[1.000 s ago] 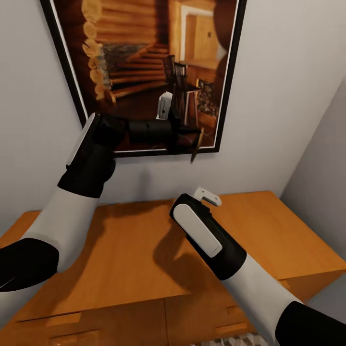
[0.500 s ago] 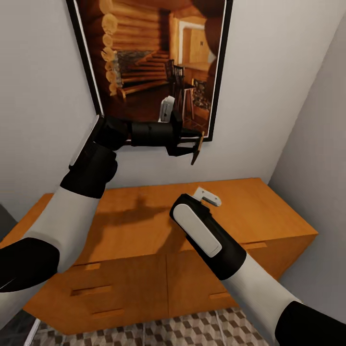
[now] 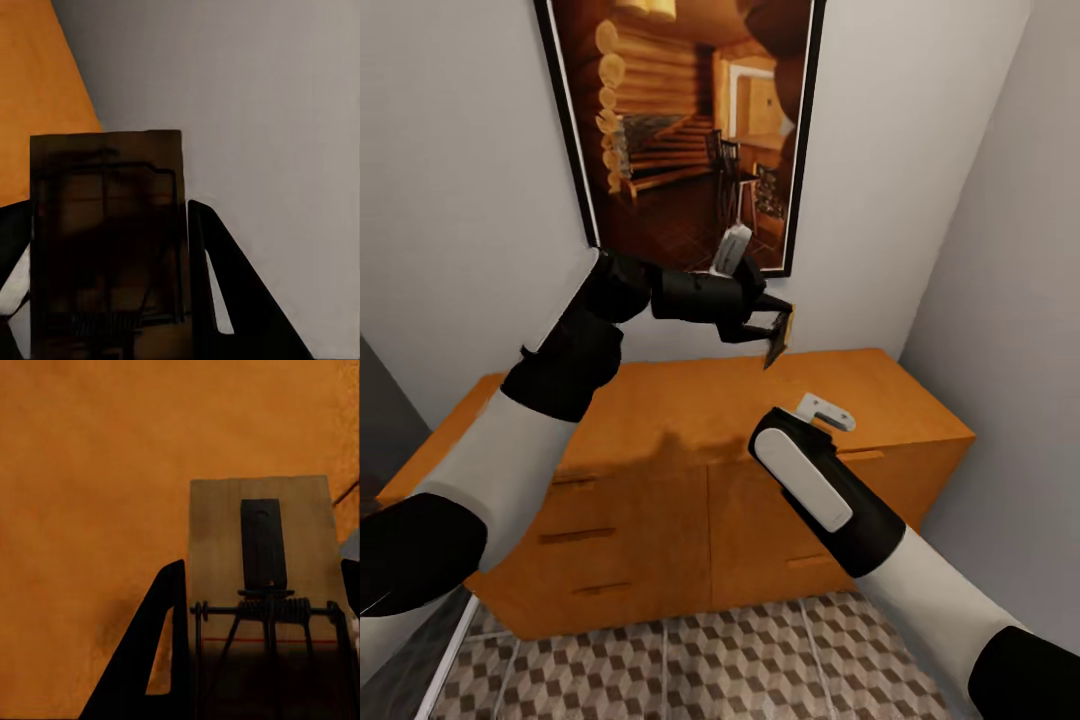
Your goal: Take the four mousetraps from the cabinet in the bathroom and place them on the bathroom floor. Make sure all four end up on the same floor surface, and ensure that at least two of them are either under or directly next to the same bathroom sink.
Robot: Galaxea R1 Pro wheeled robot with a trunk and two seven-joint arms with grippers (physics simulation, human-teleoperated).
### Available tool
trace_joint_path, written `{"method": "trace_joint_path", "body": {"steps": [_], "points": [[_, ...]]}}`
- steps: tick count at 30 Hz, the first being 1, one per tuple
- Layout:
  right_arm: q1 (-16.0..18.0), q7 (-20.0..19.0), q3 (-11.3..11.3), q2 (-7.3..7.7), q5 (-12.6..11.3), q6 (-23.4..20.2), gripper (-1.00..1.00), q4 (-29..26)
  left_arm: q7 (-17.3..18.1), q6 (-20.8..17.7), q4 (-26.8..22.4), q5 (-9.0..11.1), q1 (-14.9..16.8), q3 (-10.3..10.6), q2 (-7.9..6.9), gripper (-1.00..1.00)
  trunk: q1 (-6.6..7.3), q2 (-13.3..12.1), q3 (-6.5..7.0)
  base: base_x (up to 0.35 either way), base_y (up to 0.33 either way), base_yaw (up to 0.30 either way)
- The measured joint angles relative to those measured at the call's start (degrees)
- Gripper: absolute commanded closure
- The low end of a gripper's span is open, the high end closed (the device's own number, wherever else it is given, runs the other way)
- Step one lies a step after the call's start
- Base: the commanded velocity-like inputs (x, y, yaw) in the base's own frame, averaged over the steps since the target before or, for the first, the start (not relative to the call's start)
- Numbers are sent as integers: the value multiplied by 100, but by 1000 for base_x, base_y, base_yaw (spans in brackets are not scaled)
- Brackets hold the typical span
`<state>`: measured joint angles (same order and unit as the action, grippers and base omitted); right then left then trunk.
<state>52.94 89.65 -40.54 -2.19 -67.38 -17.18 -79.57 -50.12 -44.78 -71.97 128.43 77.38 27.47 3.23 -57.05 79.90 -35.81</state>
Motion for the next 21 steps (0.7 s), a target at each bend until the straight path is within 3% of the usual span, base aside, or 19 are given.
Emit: {"method": "trace_joint_path", "body": {"steps": [3,5,9,10,13,15,18,21], "points": [[-43,0,-8,310,8,1,100,-6,0,1,-40,-420,0,332,97,100,0,0,0,-335,0,0],[-87,-150,-16,545,9,0,100,-9,-1,1,-50,-543,0,504,118,100,0,0,0,-335,0,0],[-227,-875,-83,1255,1,-1,100,-22,-10,1,-65,-954,0,1015,139,100,0,0,0,-335,0,0],[-251,-987,-97,1337,-1,-1,100,-23,-10,1,-65,-1044,0,1083,141,100,0,0,0,-335,0,0],[-441,-1788,-335,1733,-7,-1,100,-13,-10,6,-68,-1606,-1,1486,143,100,0,0,0,-335,0,0],[-538,-2254,-484,1968,7,3,100,-10,-9,8,-74,-1810,-1,1666,142,100,0,0,0,-334,0,0],[-646,-2967,-622,2450,49,15,100,4,-39,11,-139,-1982,-1,1849,141,100,1,0,0,-313,0,0],[-758,-3199,-658,2666,60,19,100,13,-52,11,-224,-2033,-1,1912,141,100,1,0,0,-287,0,0]]}}
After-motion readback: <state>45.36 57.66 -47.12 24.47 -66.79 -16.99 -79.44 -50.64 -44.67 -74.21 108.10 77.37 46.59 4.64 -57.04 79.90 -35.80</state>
